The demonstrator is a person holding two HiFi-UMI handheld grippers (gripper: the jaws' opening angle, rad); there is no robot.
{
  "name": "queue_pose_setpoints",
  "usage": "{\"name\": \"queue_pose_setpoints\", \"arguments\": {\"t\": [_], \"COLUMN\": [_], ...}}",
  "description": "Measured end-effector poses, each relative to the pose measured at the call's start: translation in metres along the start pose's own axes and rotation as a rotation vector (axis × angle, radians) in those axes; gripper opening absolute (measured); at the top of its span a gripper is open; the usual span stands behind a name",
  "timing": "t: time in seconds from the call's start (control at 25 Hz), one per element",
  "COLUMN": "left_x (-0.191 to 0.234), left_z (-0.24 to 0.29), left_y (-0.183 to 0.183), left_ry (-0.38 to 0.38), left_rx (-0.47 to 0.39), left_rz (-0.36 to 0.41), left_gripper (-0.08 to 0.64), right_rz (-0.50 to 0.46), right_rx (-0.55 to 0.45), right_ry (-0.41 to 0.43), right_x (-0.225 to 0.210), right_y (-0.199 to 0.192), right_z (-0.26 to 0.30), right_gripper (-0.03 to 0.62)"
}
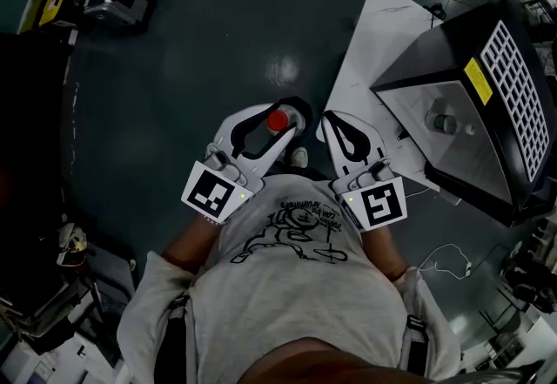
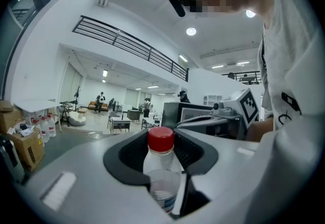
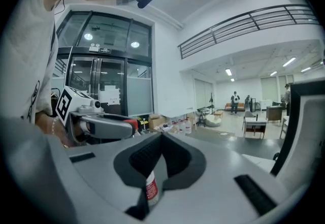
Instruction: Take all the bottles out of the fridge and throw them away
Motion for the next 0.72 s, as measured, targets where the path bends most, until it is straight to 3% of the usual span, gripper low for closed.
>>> {"name": "queue_pose_setpoints", "arguments": {"t": [0.56,0.72], "left_x": [-0.002,0.001], "left_z": [0.010,0.008], "left_y": [-0.040,-0.055], "left_ry": [-0.004,0.006], "left_rx": [0.052,0.070], "left_rz": [-0.006,-0.018], "left_gripper": [0.158,0.158], "right_rz": [0.041,0.096], "right_rx": [0.058,0.074], "right_ry": [-0.011,-0.035], "right_x": [0.004,0.006], "right_y": [-0.050,-0.059], "right_z": [0.016,0.023], "right_gripper": [0.009,0.009]}}
Point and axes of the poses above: the fingertips, and each gripper's own axes: z forward along the fingers, x to its left, y out of its top, the point moved 1 cm from there along -z, backward along the fingers, and after that the axes turned 9 degrees about x, right-handed, at the moved point
